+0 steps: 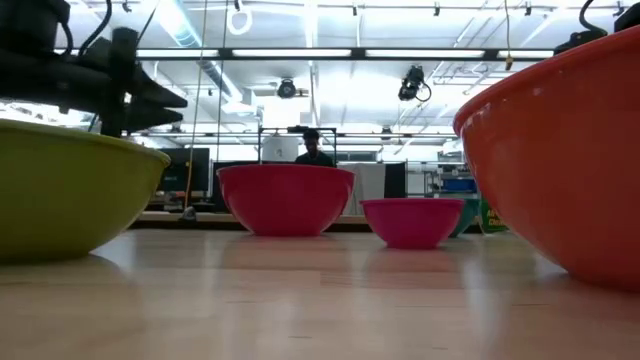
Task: Nest bowls inside each other
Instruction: Stack the orange bowl on the red bowl
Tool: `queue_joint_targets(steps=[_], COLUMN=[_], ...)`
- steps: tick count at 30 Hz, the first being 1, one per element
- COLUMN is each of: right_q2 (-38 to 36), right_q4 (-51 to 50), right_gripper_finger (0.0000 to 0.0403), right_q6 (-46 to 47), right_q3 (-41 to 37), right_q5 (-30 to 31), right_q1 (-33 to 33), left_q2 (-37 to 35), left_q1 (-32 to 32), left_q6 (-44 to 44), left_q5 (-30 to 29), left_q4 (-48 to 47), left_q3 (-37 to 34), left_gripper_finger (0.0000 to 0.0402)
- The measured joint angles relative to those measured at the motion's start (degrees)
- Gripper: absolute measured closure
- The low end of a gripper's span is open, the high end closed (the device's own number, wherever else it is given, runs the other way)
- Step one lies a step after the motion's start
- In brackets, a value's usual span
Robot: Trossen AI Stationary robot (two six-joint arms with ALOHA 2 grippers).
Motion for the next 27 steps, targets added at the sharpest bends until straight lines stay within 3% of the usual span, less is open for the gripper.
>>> queue_joint_targets(steps=[4,7,11,17,21,27], right_q2=[0.0,0.0,0.0,0.0,0.0,0.0], right_q4=[0.1,0.1,0.1,0.2,0.3,4.8], right_gripper_finger=[0.0300,0.0300,0.0300,0.0300,0.0300,0.0300], right_q6=[0.0,0.0,0.0,0.0,-0.1,0.0], right_q3=[0.0,0.0,0.0,0.0,0.0,0.0], right_q5=[0.0,0.0,0.0,0.0,0.0,0.0], right_q1=[0.0,0.0,0.0,0.0,0.0,0.0], left_q2=[4.7,7.9,10.2,10.8,10.7,10.7], left_q1=[3.7,6.4,8.1,8.3,8.3,8.3], left_q6=[3.5,4.5,-0.3,-7.2,-14.8,-19.2], left_q5=[-7.1,-4.9,-0.4,-0.1,-0.1,-0.3], left_q4=[7.2,10.3,13.3,15.3,20.6,29.4], left_q3=[0.0,0.0,0.0,0.0,0.0,0.1], left_gripper_finger=[0.0260,0.0260,0.0260,0.0260,0.0260,0.0260])
